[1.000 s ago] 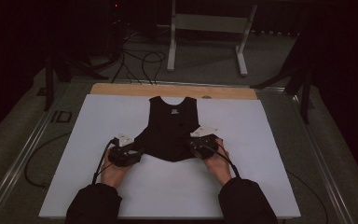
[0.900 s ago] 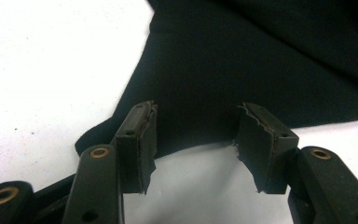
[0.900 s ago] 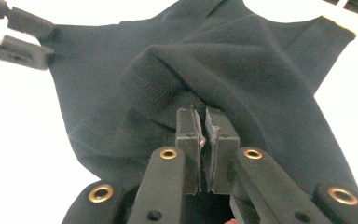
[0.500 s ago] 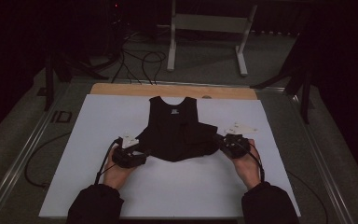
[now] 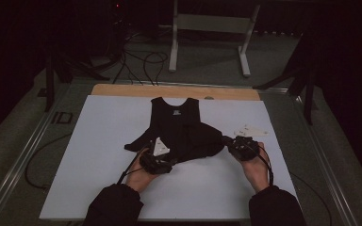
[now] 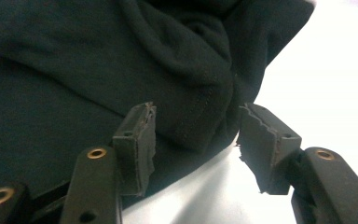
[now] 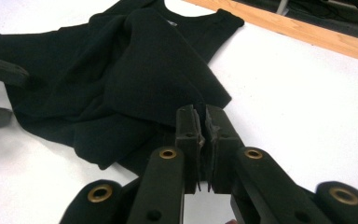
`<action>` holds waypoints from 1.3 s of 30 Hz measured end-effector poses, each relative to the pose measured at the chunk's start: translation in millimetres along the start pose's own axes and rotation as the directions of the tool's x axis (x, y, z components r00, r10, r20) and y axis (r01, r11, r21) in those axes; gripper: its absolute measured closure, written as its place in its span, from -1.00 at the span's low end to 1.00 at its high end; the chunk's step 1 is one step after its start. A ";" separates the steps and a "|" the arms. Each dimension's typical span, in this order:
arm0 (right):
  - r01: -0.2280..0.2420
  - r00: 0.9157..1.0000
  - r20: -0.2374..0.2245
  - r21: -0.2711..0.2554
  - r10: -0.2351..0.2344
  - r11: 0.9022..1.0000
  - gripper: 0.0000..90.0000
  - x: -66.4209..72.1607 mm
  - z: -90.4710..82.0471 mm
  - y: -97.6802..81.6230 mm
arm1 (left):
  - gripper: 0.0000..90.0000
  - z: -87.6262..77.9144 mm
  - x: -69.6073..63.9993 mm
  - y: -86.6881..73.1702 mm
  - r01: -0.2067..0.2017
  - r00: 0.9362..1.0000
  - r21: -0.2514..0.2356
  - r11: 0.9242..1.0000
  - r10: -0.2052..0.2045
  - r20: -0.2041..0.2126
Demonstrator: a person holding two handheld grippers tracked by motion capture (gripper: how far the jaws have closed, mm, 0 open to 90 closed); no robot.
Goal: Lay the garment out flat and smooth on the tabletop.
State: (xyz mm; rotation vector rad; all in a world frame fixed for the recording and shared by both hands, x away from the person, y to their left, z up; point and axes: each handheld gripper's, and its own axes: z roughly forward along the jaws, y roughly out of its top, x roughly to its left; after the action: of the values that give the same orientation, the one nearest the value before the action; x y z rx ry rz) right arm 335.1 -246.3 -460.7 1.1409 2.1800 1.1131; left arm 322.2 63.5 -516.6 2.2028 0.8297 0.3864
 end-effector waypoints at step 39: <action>0.003 1.000 0.000 0.000 -0.003 1.000 0.89 -0.2 -0.3 -0.5 | 0.95 -7.8 16.9 5.1 0.082 0.991 -0.030 0.996 -0.078 0.110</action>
State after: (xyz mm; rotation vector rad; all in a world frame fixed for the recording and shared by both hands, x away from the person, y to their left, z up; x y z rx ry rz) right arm 334.9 -246.8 -460.9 1.1373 2.1809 1.1127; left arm 333.1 76.3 -507.2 2.1311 0.8424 0.2371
